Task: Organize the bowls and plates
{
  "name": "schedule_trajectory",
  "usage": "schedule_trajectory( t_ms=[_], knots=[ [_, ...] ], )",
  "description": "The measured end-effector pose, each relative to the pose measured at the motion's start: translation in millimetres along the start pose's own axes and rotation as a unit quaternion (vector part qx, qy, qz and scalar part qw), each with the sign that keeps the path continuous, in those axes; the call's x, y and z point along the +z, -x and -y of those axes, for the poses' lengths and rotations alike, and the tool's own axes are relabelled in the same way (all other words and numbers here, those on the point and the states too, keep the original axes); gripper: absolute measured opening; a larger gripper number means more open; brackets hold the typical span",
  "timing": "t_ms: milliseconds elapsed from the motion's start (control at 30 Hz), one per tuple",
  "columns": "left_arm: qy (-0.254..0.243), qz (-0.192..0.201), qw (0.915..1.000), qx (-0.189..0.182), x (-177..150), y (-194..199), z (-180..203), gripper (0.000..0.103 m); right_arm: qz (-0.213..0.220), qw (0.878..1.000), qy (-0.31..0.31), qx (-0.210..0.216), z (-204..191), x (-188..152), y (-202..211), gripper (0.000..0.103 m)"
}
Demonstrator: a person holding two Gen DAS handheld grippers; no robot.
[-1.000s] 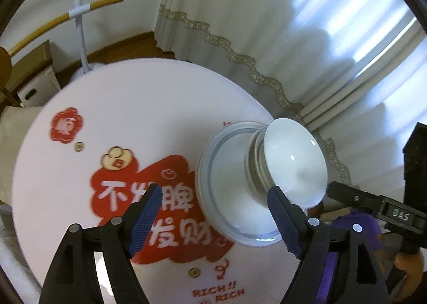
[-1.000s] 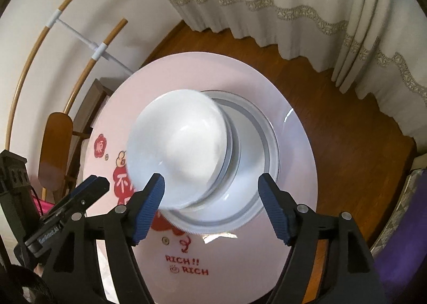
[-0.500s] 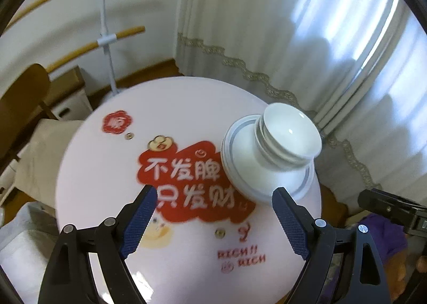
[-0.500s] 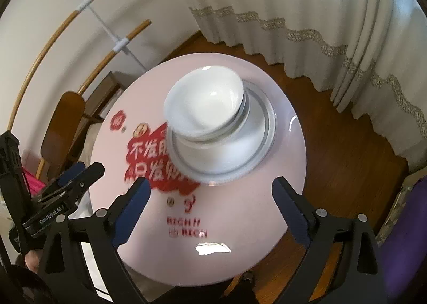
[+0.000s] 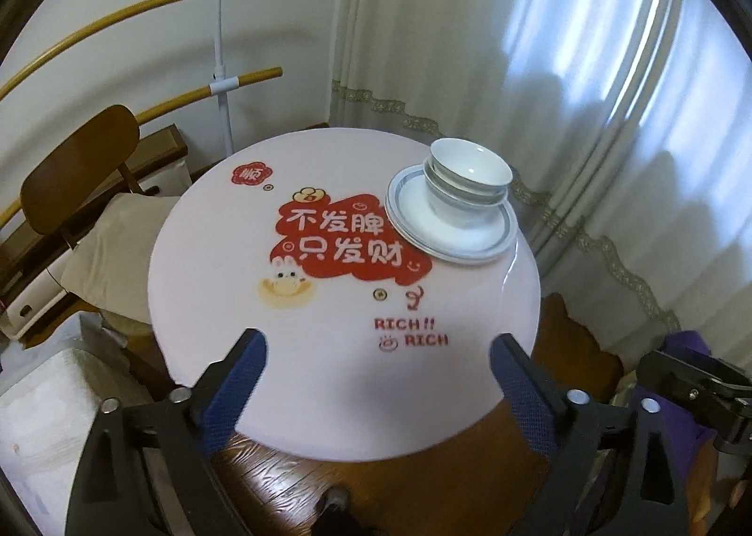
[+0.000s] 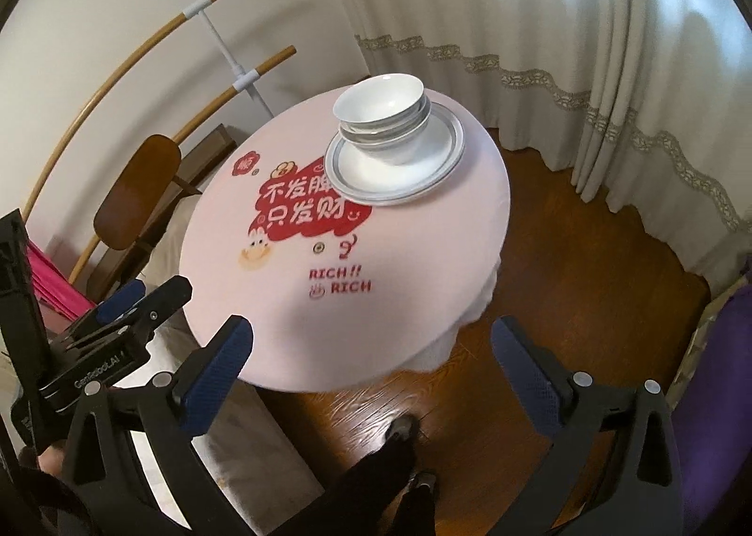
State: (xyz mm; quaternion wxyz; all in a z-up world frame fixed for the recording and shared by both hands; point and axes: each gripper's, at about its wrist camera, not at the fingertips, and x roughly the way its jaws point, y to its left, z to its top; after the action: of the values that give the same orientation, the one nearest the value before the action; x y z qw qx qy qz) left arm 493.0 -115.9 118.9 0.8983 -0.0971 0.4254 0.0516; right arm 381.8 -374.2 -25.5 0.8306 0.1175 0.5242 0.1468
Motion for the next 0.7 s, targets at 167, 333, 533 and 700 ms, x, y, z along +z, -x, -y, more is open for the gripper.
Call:
schedule_trajectory(
  t_ms=[167,333,533,700],
  knots=[
    [-0.017,-0.002,0.9998,0.007,-23,17,-6,0.097,0.017,1.0,-0.009,-0.003,-3,-28,5,0.103],
    [-0.025,0.006,0.9996,0.008,-43,15,-31,0.097,0.028,0.999,-0.027,-0.002,-8,-52,-15,0.103],
    [-0.016,0.05,0.9986,-0.004,-72,4,-74,0.098,0.063,0.998,-0.019,-0.008,-24,-79,-43,0.103],
    [-0.032,0.088,0.9955,-0.016,-106,-6,-99,0.098,0.107,0.994,-0.009,-0.012,-41,-107,-63,0.103]
  ],
)
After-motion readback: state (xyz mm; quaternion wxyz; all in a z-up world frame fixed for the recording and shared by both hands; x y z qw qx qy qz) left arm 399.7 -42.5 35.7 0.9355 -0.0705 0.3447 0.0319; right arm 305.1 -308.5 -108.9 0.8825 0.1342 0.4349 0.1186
